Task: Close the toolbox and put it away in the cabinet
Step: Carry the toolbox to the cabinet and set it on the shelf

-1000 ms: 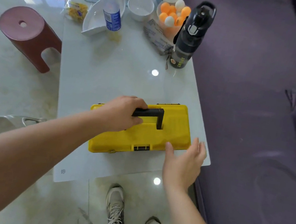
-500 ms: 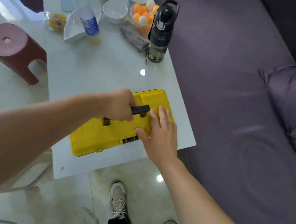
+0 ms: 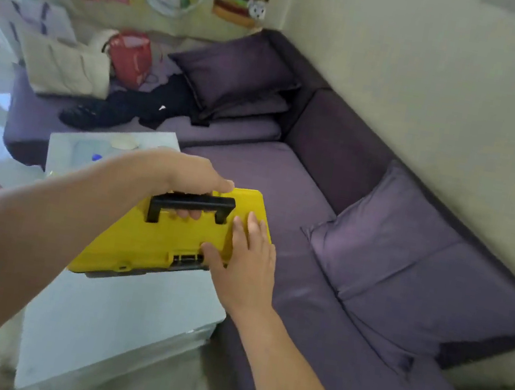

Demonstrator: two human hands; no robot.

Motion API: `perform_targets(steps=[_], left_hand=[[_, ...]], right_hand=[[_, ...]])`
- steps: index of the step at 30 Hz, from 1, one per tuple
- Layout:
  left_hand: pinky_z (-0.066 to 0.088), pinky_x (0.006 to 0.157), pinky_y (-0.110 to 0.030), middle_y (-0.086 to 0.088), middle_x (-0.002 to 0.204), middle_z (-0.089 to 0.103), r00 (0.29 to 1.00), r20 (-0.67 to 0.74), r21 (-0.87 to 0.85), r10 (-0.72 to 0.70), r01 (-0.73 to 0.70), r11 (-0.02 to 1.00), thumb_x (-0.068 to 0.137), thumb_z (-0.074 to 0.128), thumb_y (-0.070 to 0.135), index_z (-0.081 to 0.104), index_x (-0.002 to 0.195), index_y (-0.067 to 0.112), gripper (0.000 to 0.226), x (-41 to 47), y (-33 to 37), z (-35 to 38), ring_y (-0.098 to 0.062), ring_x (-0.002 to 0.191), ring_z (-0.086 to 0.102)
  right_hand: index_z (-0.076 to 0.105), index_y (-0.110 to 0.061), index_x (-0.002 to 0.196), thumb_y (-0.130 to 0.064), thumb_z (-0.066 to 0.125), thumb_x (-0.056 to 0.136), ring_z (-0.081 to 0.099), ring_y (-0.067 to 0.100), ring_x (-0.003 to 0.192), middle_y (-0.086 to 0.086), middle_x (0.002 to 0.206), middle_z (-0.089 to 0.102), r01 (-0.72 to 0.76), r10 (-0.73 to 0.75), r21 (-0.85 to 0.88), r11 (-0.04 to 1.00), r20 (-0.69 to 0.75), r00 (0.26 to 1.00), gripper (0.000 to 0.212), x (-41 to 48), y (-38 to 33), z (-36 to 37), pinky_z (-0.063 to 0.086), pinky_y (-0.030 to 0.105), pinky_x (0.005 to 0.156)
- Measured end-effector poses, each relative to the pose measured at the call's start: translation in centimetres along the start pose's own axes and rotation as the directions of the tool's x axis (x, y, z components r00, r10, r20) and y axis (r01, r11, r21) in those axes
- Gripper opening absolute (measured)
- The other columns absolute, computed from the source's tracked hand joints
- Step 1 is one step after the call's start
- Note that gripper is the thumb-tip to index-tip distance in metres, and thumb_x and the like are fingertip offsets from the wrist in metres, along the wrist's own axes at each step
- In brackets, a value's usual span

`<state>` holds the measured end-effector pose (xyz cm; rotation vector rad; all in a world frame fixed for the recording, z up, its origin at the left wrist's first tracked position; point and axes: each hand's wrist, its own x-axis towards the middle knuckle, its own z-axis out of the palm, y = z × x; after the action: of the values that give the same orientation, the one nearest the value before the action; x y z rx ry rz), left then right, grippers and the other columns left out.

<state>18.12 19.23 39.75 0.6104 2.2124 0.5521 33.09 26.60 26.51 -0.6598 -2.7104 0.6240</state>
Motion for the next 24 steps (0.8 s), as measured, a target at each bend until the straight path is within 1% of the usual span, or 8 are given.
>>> perform_targets(steps=[3,6,9,11,14,18,21,24], left_hand=[[0.044,0.035,-0.019,-0.007,0.049,0.066,0.995,-0.065,-0.015,0.079,-0.080,0.997,0.090,0.047,0.053,0.068,0.071,0.002,0.058,-5.3,7.2,0.5,-0.016,0.037,0.058],[0.045,0.036,-0.021,-0.006,0.051,0.065,0.982,-0.098,-0.025,0.161,-0.165,0.986,0.090,0.049,0.051,0.068,0.079,0.004,0.053,-9.9,14.3,2.1,-0.016,0.038,0.057],[0.042,0.035,-0.021,-0.003,0.047,0.061,0.973,-0.061,-0.055,0.223,-0.226,0.972,0.090,0.048,0.051,0.064,0.073,0.007,0.049,-13.3,21.2,4.2,-0.015,0.035,0.054],[0.042,0.036,-0.022,-0.004,0.053,0.061,0.971,-0.017,-0.049,0.240,-0.241,0.969,0.089,0.048,0.053,0.065,0.077,0.007,0.050,-14.9,25.8,5.7,-0.015,0.038,0.053],[0.046,0.046,-0.023,-0.003,0.060,0.061,0.962,0.039,0.022,0.272,-0.273,0.962,0.086,0.048,0.058,0.066,0.085,0.009,0.052,-16.5,32.3,8.5,-0.016,0.047,0.056],[0.046,0.052,-0.024,-0.002,0.058,0.062,0.919,0.128,0.119,0.373,-0.387,0.914,0.086,0.045,0.060,0.066,0.083,0.010,0.054,-17.9,41.0,13.1,-0.017,0.050,0.056],[0.044,0.048,-0.022,-0.001,0.055,0.062,0.865,0.202,0.187,0.460,-0.495,0.848,0.085,0.044,0.063,0.066,0.081,0.012,0.056,-18.8,46.9,16.8,-0.015,0.048,0.056],[0.042,0.045,-0.022,0.001,0.054,0.062,0.784,0.290,0.217,0.548,-0.612,0.760,0.084,0.044,0.064,0.067,0.078,0.012,0.057,-20.1,52.2,20.4,-0.014,0.045,0.056]], right_hand=[[0.026,-0.020,0.147,-0.068,0.029,0.085,0.002,0.020,0.147,0.004,0.161,0.013,0.025,-0.027,-0.015,1.000,-0.096,0.995,0.078,-1.4,1.1,-8.0,0.011,0.051,0.116],[0.032,-0.020,0.145,-0.066,0.032,0.085,0.006,0.022,0.146,0.005,0.160,0.018,0.033,-0.039,-0.036,0.999,-0.187,0.982,0.076,-3.3,3.3,-16.3,0.011,0.051,0.114],[0.039,-0.022,0.141,-0.067,0.030,0.084,0.009,0.022,0.146,0.005,0.159,0.021,0.010,-0.032,-0.086,0.996,-0.263,0.964,0.073,-5.6,6.3,-24.1,0.012,0.051,0.114],[0.044,-0.023,0.137,-0.066,0.030,0.085,0.011,0.023,0.145,0.005,0.157,0.025,-0.021,-0.019,-0.125,0.992,-0.316,0.949,0.069,-7.3,8.5,-28.7,0.013,0.052,0.114],[0.047,-0.023,0.135,-0.065,0.031,0.084,0.013,0.025,0.145,0.006,0.156,0.027,-0.097,0.032,-0.150,0.984,-0.384,0.923,0.068,-10.1,11.8,-34.8,0.013,0.052,0.114],[0.044,-0.023,0.139,-0.063,0.033,0.086,0.015,0.024,0.144,0.007,0.157,0.026,-0.242,0.137,-0.182,0.953,-0.453,0.881,0.066,-13.7,16.5,-41.3,0.015,0.049,0.114],[0.042,-0.023,0.140,-0.061,0.035,0.088,0.015,0.024,0.144,0.008,0.158,0.025,-0.348,0.215,-0.170,0.922,-0.522,0.825,0.065,-16.5,19.8,-45.3,0.014,0.044,0.113],[0.041,-0.023,0.141,-0.062,0.036,0.088,0.014,0.024,0.145,0.008,0.158,0.025,-0.472,0.289,-0.166,0.866,-0.603,0.744,0.066,-19.5,22.5,-48.9,0.013,0.043,0.114]])
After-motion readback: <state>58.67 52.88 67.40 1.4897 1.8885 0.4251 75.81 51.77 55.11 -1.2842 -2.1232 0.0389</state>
